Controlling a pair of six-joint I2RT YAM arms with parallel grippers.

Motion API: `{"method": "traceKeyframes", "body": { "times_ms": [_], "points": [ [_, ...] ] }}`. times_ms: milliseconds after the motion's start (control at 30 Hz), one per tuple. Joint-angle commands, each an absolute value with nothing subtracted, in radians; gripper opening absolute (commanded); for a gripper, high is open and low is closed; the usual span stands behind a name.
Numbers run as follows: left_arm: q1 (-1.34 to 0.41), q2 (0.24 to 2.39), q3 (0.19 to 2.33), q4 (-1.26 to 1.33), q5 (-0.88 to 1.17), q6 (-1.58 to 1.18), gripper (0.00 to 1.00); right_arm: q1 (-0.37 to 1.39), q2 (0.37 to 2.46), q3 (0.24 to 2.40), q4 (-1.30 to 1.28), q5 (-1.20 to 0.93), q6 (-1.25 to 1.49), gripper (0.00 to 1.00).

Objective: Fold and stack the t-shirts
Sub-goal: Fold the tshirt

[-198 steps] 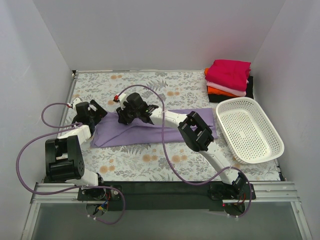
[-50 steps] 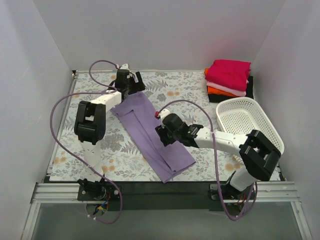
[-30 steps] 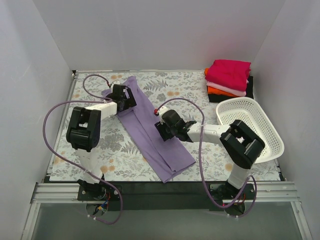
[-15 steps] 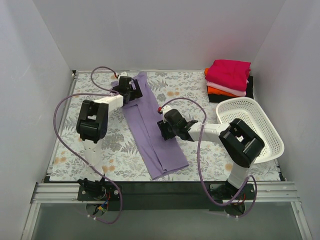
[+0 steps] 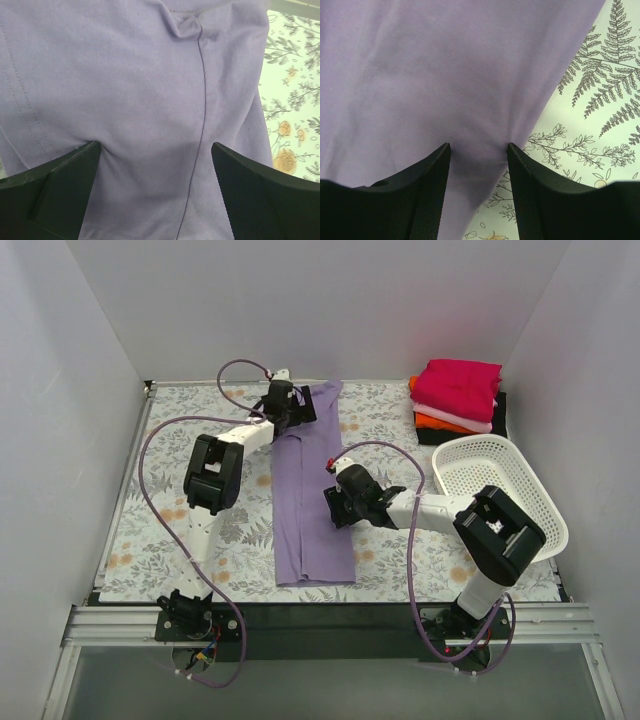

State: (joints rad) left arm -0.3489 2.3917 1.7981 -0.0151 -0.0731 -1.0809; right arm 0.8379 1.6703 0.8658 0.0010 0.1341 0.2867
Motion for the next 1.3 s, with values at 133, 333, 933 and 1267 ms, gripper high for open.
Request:
{"method": "traceKeyframes", "body": {
  "times_ms": [133, 333, 933, 1267],
  "points": [
    [-0.350, 2.419, 1.832, -0.057, -0.078, -1.074, 0.86, 0.835, 1.677, 0.841, -0.150, 0.172, 0.311, 0.45],
    [-0.376, 2.280, 1.732, 0.035, -0.043, -1.051, 0.86, 0.828, 1.628, 0.838, -0.143, 0.215, 0.275, 0.45],
    [-0.460, 1.347, 1.002, -0.047, -0.255, -1.190, 0.88, 0.831, 1.148, 0.727, -0.222, 0.238, 0.227, 0.54],
    [-0.531, 0.918, 0.595, -0.305, -0.149, -1.410, 0.87, 0.842, 1.080, 0.631, -0.264, 0.016, 0.368, 0.53]
  ]
}}
